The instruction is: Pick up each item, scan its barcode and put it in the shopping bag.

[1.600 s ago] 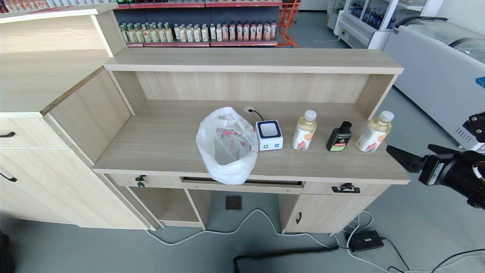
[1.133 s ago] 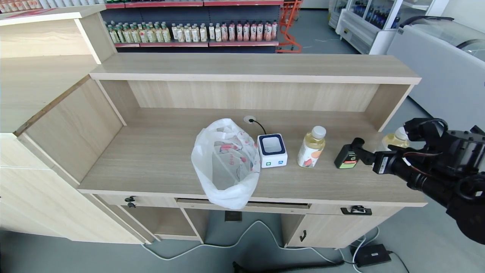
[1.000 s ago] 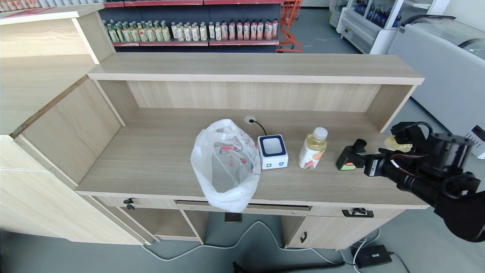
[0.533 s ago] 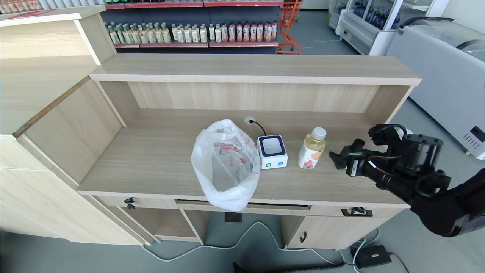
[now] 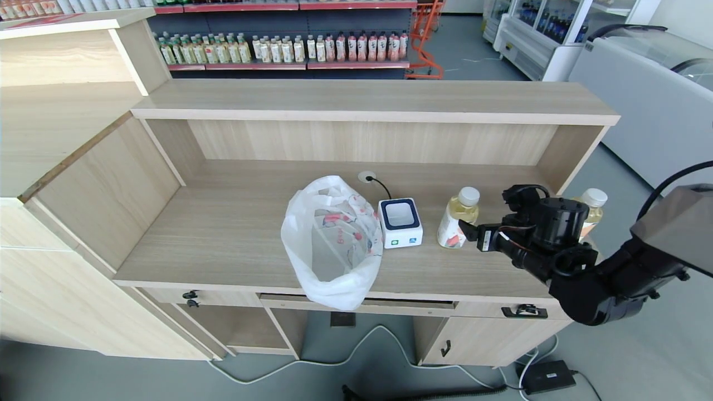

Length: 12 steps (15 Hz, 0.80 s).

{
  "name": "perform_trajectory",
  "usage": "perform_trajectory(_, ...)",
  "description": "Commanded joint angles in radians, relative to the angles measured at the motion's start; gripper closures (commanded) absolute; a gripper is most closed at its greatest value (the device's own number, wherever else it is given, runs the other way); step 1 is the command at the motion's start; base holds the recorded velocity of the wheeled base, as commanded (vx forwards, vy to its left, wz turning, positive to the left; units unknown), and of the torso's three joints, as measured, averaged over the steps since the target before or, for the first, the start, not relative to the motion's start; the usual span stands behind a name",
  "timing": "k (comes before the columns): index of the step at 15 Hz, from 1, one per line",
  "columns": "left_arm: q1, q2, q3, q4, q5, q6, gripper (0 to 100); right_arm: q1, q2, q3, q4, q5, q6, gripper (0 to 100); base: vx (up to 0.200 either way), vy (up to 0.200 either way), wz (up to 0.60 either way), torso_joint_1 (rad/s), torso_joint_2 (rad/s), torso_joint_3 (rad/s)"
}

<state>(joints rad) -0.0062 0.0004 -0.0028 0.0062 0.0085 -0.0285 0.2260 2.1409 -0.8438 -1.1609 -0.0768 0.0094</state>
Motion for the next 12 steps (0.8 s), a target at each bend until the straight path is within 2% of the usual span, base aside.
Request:
perform_trajectory(1,0.000,0.000,0.000,0.000,-0.001,-0.001,0,0.035,0.077,-0.073,0.004,0.000,0.004,0,0.000,0.000,0.00,0.000,0.00,0.000)
perform_trajectory(6,0.000,0.000,0.001,0.000,0.001,-0.001,0,0.041,0.169,-0.215,0.029,-0.003,0.003,0,0.000,0.000,0.00,0.000,0.00,0.000)
perform_trajectory(12,0.000,0.000,0.000,0.000,0.001,-0.001,0,0.038,0.217,-0.304,0.066,0.006,0.004,0,0.000,0.000,0.00,0.000,0.00,0.000)
